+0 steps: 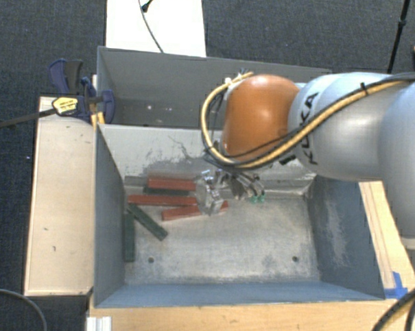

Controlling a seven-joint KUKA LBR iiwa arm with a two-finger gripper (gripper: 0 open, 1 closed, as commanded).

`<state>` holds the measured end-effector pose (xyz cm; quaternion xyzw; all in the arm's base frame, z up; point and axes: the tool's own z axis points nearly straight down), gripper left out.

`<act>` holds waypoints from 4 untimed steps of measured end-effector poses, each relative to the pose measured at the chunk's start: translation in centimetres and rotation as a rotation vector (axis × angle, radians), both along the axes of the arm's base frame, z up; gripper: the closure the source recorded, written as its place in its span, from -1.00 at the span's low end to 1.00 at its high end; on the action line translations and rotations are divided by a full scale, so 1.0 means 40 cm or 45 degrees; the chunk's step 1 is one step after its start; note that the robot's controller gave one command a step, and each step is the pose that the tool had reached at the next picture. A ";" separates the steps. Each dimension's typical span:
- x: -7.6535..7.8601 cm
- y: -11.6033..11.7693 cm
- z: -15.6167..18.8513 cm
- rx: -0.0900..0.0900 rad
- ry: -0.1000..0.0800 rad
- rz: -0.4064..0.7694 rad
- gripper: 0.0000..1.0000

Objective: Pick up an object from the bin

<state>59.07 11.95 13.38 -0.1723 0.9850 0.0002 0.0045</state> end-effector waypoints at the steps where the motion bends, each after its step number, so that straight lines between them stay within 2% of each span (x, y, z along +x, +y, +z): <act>1: -0.003 0.000 -0.010 0.000 0.008 -0.007 -1.00; 2: -0.010 0.013 -0.167 -0.001 0.017 -0.044 -1.00; 3: -0.054 -0.231 -0.156 -0.004 0.010 -0.279 -1.00; 4: -0.009 -0.087 -0.158 0.005 0.006 -0.520 -1.00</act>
Offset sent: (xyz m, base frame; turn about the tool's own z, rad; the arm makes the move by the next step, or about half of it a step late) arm 0.0000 0.0000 0.0000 0.0000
